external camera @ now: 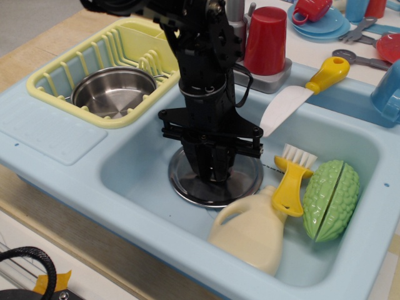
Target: Put lid on pot or pan
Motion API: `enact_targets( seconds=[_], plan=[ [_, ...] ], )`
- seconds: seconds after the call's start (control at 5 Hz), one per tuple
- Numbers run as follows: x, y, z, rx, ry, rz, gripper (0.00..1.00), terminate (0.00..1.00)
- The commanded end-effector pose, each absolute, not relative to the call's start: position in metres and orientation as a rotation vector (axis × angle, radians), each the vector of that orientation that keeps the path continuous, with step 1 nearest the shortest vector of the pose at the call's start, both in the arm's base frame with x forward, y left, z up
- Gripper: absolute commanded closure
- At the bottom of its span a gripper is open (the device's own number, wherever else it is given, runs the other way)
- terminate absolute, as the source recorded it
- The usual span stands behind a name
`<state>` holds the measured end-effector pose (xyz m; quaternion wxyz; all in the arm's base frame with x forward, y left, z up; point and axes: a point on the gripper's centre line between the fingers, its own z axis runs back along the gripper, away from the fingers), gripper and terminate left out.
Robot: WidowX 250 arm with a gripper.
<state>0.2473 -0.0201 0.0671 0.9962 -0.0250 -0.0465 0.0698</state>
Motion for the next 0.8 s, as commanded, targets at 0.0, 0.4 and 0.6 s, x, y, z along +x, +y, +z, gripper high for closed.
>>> enact_targets(
  seconds=[0.0,0.4,0.6],
  plan=[
    [0.258,-0.020,0.109,0.002,-0.189,0.136,1.00,0.00],
    [0.251,-0.001,0.138,0.071,-0.251,0.156,1.00,0.00],
    [0.254,0.011,0.156,0.111,-0.289,0.155,1.00,0.00]
  ],
)
